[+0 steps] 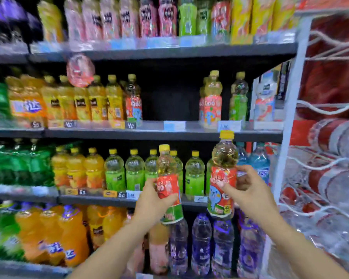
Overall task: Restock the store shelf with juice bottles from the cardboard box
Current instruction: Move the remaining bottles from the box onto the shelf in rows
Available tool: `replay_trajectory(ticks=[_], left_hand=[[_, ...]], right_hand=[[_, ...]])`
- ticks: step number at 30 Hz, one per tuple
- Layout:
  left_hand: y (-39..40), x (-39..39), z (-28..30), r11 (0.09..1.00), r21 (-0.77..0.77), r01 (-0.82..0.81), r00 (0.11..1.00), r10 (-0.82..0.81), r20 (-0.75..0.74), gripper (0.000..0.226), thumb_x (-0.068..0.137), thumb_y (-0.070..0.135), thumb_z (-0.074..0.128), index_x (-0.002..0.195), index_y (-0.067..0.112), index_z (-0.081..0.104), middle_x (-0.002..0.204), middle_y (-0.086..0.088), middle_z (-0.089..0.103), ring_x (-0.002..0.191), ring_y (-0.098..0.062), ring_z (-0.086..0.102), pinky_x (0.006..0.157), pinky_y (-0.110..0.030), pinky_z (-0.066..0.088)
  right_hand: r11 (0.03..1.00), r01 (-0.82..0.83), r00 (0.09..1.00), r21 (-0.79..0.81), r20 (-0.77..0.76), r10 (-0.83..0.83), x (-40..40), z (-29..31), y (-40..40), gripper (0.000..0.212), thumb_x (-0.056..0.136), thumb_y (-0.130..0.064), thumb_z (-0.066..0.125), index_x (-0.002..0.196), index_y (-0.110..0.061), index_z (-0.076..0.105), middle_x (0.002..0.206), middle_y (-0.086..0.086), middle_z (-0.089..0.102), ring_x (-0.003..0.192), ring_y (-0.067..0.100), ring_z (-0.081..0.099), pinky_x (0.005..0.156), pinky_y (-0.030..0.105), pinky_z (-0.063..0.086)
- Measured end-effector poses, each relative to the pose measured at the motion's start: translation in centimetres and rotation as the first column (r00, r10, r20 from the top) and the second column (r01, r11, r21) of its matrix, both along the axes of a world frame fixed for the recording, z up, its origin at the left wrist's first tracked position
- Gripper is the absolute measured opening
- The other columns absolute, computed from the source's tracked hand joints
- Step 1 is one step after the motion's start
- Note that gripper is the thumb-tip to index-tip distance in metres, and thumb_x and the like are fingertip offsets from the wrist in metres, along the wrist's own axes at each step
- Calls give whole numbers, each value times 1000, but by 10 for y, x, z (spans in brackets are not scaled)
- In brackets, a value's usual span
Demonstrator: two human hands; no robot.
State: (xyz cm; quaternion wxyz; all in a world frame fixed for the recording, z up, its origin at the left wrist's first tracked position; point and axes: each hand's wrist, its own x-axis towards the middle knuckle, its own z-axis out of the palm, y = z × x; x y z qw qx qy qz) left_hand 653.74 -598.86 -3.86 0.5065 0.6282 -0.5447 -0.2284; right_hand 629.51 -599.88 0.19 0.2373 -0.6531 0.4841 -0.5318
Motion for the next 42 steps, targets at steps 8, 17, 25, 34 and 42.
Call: replay_trajectory(ticks=[8,17,25,34,42], left_hand=[[0,71,122,950,-308,-50,997,66,43,59,74,31,79,116,35,38,98,23,53,91,-5,62,76,-26,52],[-24,132,181,867,-491,-82,993,112,32,62,74,27,80,119,37,38,108,19,55,97,-1,59,78,-26,54],[-70,161,203,817,-568,-100,992,122,1,68,74,28,80,125,38,37,108,26,49,96,6,53,78,-20,51],[-136,169,216,810,-570,-134,983,182,26,82,72,36,80,137,36,30,127,15,48,112,-7,54,93,-35,53],[-171,171,210,838,-524,-156,977,209,43,75,70,44,80,124,46,28,118,19,51,104,-5,57,87,-37,56]], right_hand=[[980,-67,997,-186,18,72,58,118,-18,42,73,-40,77,106,-34,53,84,-12,66,74,-1,64,64,24,48],[951,-29,996,-308,75,55,124,159,-63,40,76,-29,77,103,-35,48,85,-24,58,72,-14,57,61,10,46],[947,13,995,-320,98,19,172,183,-132,50,77,-36,75,118,-26,48,95,-14,62,85,0,61,64,22,49],[958,-9,1000,-288,13,13,205,176,-204,59,78,-38,74,127,-24,46,100,-10,64,86,4,62,62,17,45],[982,-34,997,-188,-77,20,213,158,-236,62,78,-46,71,130,-23,45,88,-20,57,80,-2,60,56,14,44]])
